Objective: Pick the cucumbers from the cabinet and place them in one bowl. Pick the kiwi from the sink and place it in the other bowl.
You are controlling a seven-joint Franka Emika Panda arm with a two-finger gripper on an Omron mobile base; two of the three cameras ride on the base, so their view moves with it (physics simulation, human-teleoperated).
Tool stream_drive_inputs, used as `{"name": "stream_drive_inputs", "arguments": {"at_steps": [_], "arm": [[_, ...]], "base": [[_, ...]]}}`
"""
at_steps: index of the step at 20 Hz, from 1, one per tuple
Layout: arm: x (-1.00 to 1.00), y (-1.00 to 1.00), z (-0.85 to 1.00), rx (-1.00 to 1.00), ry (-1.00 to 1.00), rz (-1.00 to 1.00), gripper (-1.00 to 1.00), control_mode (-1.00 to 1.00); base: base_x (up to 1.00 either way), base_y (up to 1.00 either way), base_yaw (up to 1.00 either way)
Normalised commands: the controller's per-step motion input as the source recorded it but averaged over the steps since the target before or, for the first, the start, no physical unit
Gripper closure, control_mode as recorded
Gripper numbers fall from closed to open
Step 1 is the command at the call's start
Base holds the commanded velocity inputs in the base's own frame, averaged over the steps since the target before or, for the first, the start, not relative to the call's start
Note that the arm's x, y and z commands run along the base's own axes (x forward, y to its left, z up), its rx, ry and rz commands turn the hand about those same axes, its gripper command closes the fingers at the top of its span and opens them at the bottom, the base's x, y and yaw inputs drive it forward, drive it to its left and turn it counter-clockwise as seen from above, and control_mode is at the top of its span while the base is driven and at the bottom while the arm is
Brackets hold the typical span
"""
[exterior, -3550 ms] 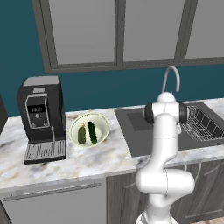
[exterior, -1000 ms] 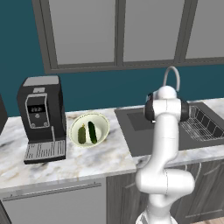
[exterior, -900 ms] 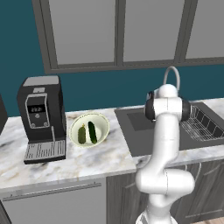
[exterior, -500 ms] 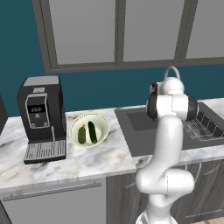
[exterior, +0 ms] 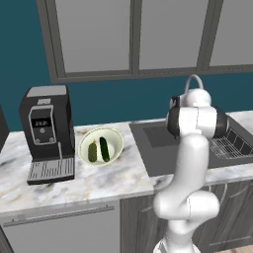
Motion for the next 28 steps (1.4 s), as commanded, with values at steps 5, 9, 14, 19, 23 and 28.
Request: {"name": "stream_drive_inputs", "arguments": {"at_steps": [5, 9, 14, 19, 23, 28], "arm": [[0.00, 0.00, 0.00, 0.00, 0.00, 0.00, 1.00, 1.00], [0.00, 0.00, 0.00, 0.00, 0.00, 0.00, 1.00, 1.00], [0.00, 0.00, 0.00, 0.00, 0.00, 0.00, 1.00, 1.00], [0.00, 0.00, 0.00, 0.00, 0.00, 0.00, 1.00, 1.00], [0.00, 0.00, 0.00, 0.00, 0.00, 0.00, 1.00, 1.00], [0.00, 0.00, 0.00, 0.00, 0.00, 0.00, 1.00, 1.00]], "base": [[-0.28, -0.10, 0.00], [-0.16, -0.26, 0.00], [-0.26, -0.45, 0.00], [-0.38, -0.44, 0.00], [0.00, -0.60, 0.04], [0.03, -0.59, 0.04]]}}
